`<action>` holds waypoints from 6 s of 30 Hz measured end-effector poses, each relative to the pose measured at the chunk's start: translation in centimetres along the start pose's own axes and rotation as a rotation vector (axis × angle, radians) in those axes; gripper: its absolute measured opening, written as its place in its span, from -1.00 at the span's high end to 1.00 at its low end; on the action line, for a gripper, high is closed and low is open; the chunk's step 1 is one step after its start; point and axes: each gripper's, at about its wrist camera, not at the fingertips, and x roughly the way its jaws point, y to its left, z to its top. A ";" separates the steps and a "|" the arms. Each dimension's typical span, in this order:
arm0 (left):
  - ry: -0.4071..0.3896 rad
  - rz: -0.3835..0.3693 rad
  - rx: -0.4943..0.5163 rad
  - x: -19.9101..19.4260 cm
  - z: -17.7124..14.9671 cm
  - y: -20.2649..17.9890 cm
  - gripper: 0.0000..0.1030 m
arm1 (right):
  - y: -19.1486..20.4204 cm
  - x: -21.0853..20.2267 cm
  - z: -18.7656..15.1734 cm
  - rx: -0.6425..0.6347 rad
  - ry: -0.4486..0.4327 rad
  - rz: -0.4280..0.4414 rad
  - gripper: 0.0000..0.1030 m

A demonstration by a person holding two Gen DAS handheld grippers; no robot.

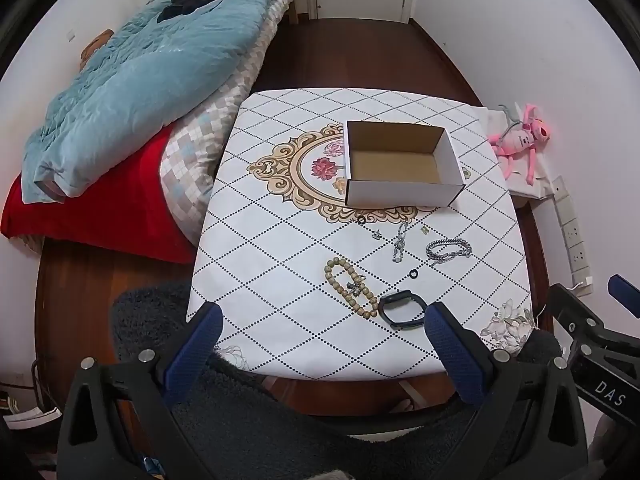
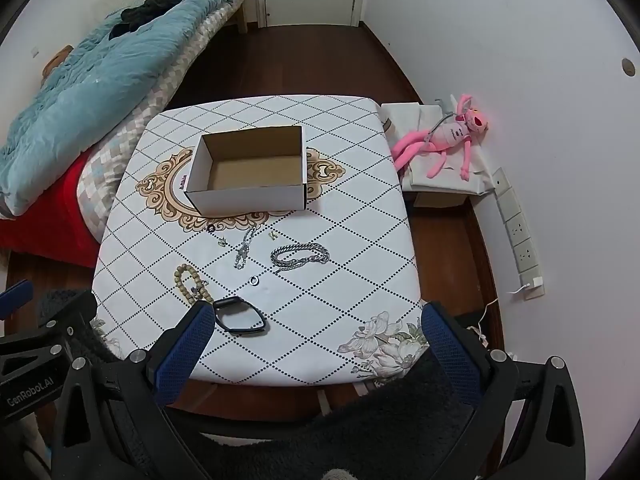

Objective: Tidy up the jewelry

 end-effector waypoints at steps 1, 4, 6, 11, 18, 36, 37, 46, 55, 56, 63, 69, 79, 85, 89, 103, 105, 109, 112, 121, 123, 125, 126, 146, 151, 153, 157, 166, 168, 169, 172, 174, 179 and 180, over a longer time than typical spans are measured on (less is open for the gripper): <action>-0.001 0.000 -0.001 0.0 0.0 0.0 -1.00 | 0.0 0.0 0.0 0.000 0.000 -0.001 -1.00; -0.004 -0.003 0.000 -0.1 0.0 -0.1 -1.00 | -0.1 -0.1 -0.1 -0.002 -0.001 -0.002 -1.00; -0.006 -0.001 0.001 -0.1 0.0 -0.2 -1.00 | -0.1 -0.2 -0.1 -0.003 -0.004 -0.003 -1.00; -0.011 -0.005 0.002 -0.4 0.1 -0.2 -1.00 | -0.1 -0.5 0.4 -0.003 -0.009 -0.005 -1.00; -0.013 -0.008 0.000 -0.5 0.2 -0.2 -1.00 | -0.3 -1.1 0.3 -0.004 -0.013 -0.009 -1.00; -0.010 -0.017 -0.002 -0.8 0.2 -0.5 -1.00 | -0.3 -1.3 0.3 -0.003 -0.018 -0.012 -1.00; -0.009 -0.019 -0.003 -0.7 0.2 -0.3 -1.00 | -0.3 -1.3 0.3 -0.004 -0.019 -0.011 -1.00; -0.010 -0.022 -0.004 -0.7 0.1 -0.2 -1.00 | -0.2 -1.3 0.4 -0.004 -0.019 -0.013 -1.00; -0.010 -0.023 -0.005 -0.7 0.0 0.0 -1.00 | -0.2 -1.3 0.4 -0.004 -0.017 -0.013 -1.00; -0.009 -0.023 -0.005 -0.7 0.1 0.0 -1.00 | -0.2 -1.4 0.4 -0.005 -0.018 -0.014 -1.00; -0.010 -0.024 -0.006 -0.7 0.0 0.0 -1.00 | -0.2 -1.4 0.3 -0.004 -0.020 -0.015 -1.00; -0.013 -0.026 -0.005 -0.7 -0.1 0.2 -1.00 | -0.2 -1.5 0.4 -0.005 -0.022 -0.015 -1.00; -0.013 -0.026 -0.006 -0.7 -0.2 0.3 -1.00 | -0.1 -1.6 0.5 -0.003 -0.024 -0.014 -1.00; -0.019 0.004 -0.007 1.2 0.5 0.5 -1.00 | -0.7 -1.0 1.4 0.030 -0.045 0.041 -1.00; -0.025 0.053 -0.006 4.2 1.2 0.9 -1.00 | -1.1 2.4 1.5 0.061 -0.003 0.052 -1.00; 0.162 0.070 0.006 16.3 -0.7 2.1 -0.72 | 2.3 19.9 -3.5 0.086 0.269 0.166 -0.41; 0.187 0.050 0.002 17.3 -1.2 2.2 -0.58 | 3.0 21.3 -4.1 0.080 0.285 0.174 -0.23; 0.214 0.013 -0.011 18.6 -1.7 2.3 -0.56 | 4.7 21.9 -4.5 0.026 0.268 0.173 0.26; 0.230 -0.024 -0.037 19.4 -1.5 2.5 -0.48 | 5.3 21.9 -4.6 0.003 0.256 0.165 0.82; 0.236 -0.048 -0.038 22.2 0.5 1.9 0.08 | 1.9 21.0 -4.0 0.080 0.209 0.103 0.84; 0.210 -0.035 0.006 22.2 0.8 1.3 0.57 | 1.4 21.0 -3.8 0.095 0.207 0.095 0.84; 0.197 -0.054 0.040 22.1 0.9 0.7 0.87 | 0.7 20.7 -3.4 0.105 0.208 0.096 0.84; 0.196 -0.056 0.048 22.1 1.0 0.4 0.87 | 0.5 20.7 -3.2 0.108 0.207 0.095 0.84; -0.070 -0.251 0.042 9.4 6.5 -1.2 0.87 | 0.4 14.2 2.5 0.111 0.066 0.246 0.86; -0.127 -0.275 0.058 8.2 10.5 -1.7 0.87 | 0.1 12.9 7.5 0.091 -0.008 0.244 0.87; -0.125 -0.283 0.062 8.7 12.5 -2.0 0.87 | 0.4 13.0 9.6 0.075 -0.017 0.240 0.87; -0.104 -0.294 0.073 10.4 15.4 -2.8 0.87 | 1.1 14.8 13.4 0.044 0.006 0.237 0.87; 0.003 -0.286 0.069 14.9 19.3 -3.9 0.84 | 3.3 20.5 17.3 -0.038 0.105 0.208 0.87; 0.025 -0.243 0.061 15.6 19.6 -3.6 0.83 | 3.6 21.6 17.8 -0.054 0.137 0.219 0.82; 0.030 -0.226 0.059 15.8 19.7 -3.6 0.83 | 3.7 22.0 18.0 -0.055 0.148 0.213 0.79; 0.023 -0.178 0.053 15.8 19.8 -2.7 0.63 | 3.9 22.1 18.3 -0.066 0.148 0.188 0.42; 0.001 -0.142 0.045 15.6 19.5 -2.2 -0.06 | 3.6 21.2 18.3 -0.061 0.125 0.187 0.05; -0.082 -0.047 0.050 15.2 17.7 -1.5 -0.46 | 2.8 19.5 17.7 -0.063 0.081 0.123 -0.62; -0.084 -0.039 0.049 15.5 17.2 -1.5 -0.70 | 2.6 19.4 17.4 -0.064 0.077 0.109 -0.79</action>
